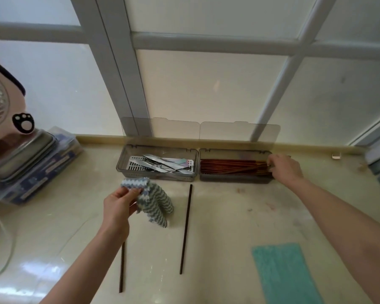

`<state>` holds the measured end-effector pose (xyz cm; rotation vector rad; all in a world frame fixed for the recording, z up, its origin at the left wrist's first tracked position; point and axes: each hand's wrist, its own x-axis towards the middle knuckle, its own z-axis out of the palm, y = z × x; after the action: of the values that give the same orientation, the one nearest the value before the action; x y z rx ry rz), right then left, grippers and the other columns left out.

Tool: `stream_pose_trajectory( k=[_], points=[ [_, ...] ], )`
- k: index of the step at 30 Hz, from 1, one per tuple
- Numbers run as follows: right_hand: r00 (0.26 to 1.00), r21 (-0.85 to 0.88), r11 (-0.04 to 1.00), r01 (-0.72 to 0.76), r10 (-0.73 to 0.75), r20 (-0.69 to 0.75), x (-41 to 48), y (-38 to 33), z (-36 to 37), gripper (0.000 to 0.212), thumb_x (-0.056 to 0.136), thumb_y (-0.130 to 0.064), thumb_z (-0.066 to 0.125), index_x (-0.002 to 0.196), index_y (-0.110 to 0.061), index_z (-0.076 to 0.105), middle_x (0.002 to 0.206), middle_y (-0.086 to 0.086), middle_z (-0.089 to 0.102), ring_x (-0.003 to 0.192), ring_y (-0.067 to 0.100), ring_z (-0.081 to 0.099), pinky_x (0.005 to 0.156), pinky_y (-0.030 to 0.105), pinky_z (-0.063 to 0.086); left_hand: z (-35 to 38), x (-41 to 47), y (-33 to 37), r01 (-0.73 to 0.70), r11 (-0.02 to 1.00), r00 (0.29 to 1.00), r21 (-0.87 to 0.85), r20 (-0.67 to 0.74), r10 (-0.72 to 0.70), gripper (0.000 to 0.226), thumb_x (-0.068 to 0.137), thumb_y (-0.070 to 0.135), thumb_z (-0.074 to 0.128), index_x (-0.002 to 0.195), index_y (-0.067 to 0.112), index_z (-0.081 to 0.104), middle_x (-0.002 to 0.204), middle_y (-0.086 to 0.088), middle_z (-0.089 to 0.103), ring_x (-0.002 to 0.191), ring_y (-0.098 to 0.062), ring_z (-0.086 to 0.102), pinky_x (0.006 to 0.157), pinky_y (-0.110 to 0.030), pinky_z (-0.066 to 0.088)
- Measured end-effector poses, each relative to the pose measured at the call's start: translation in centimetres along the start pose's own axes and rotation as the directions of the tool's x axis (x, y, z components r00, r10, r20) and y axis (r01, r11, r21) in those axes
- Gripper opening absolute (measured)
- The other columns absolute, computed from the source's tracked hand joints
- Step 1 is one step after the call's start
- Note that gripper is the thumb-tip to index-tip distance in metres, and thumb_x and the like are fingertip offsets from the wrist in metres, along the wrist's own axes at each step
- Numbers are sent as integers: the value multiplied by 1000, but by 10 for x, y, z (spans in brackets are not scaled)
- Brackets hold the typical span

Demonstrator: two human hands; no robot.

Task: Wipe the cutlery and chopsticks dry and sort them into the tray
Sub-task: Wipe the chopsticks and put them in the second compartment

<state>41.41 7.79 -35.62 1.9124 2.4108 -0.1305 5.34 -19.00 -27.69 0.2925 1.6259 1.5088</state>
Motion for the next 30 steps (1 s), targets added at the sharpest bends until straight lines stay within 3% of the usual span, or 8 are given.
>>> stream_pose_trajectory(
  k=[4, 10, 13, 16, 18, 20, 25, 30],
  points=[
    [972, -43, 980, 196, -189, 141, 5, -24, 16, 34, 94, -37, 51, 128, -31, 54, 129, -1, 52, 120, 23, 45, 97, 35, 35, -2, -2, 1, -5, 1000, 1000, 3, -12, 5, 16, 89, -2, 52, 84, 8, 64, 63, 2, 69, 52, -8, 63, 51, -18, 51],
    [983, -14, 992, 121, -118, 141, 9, -48, 19, 21, 93, -40, 54, 104, -30, 69, 109, 2, 55, 109, 25, 52, 93, 38, 36, -13, -3, 13, -35, 999, 998, -22, -50, 34, 14, 90, 1, 51, 87, 8, 62, 61, 4, 70, 56, -8, 65, 56, -19, 53],
    [986, 39, 988, 148, -145, -77, 0, -65, 17, 15, 89, -28, 62, 101, -23, 69, 104, 4, 59, 104, 26, 54, 91, 38, 37, -21, -4, 17, -59, 997, 996, -58, -65, 55, 15, 91, 1, 49, 87, 8, 61, 61, 4, 70, 55, -7, 65, 55, -17, 54],
    [812, 154, 840, 521, -432, -392, -29, -109, 19, 19, 80, -5, 68, 97, -16, 69, 92, 3, 60, 82, 22, 59, 78, 28, 42, -30, -6, 20, -81, 991, 993, -110, -99, 71, 17, 92, 1, 46, 85, 7, 60, 58, 6, 69, 50, -4, 63, 49, -14, 51],
    [639, 93, 641, 762, -720, -272, -57, -143, 33, 37, 71, 6, 66, 101, -17, 66, 98, 4, 59, 74, 22, 59, 66, 27, 47, -36, -7, 21, -99, 983, 989, -152, -124, 80, 18, 93, 2, 45, 85, 7, 60, 60, 6, 69, 52, -4, 64, 50, -14, 51],
    [496, 46, 496, 867, -868, 14, -80, -173, 56, 51, 68, 8, 58, 112, -19, 59, 117, 7, 54, 88, 27, 60, 69, 35, 51, -45, -9, 25, -132, 970, 983, -204, -150, 102, 18, 94, 3, 44, 87, 8, 60, 62, 6, 70, 55, -4, 65, 53, -15, 53],
    [509, 39, 528, 848, -833, 215, -85, -214, 71, 32, 77, -8, 51, 108, -10, 57, 122, 13, 49, 100, 33, 55, 77, 41, 47, -72, -9, 39, -216, 943, 968, -251, -184, 173, 23, 95, 6, 41, 86, 13, 61, 67, 7, 71, 61, -4, 66, 59, -16, 54],
    [319, 18, 331, 943, -919, 232, -92, -263, 67, 16, 86, -7, 46, 101, -8, 50, 98, 17, 52, 76, 34, 57, 57, 41, 43, -105, -9, 46, -253, 929, 954, -271, -228, 193, 33, 96, 8, 40, 82, 15, 69, 72, 9, 71, 67, -3, 65, 64, -17, 53]
  ],
)
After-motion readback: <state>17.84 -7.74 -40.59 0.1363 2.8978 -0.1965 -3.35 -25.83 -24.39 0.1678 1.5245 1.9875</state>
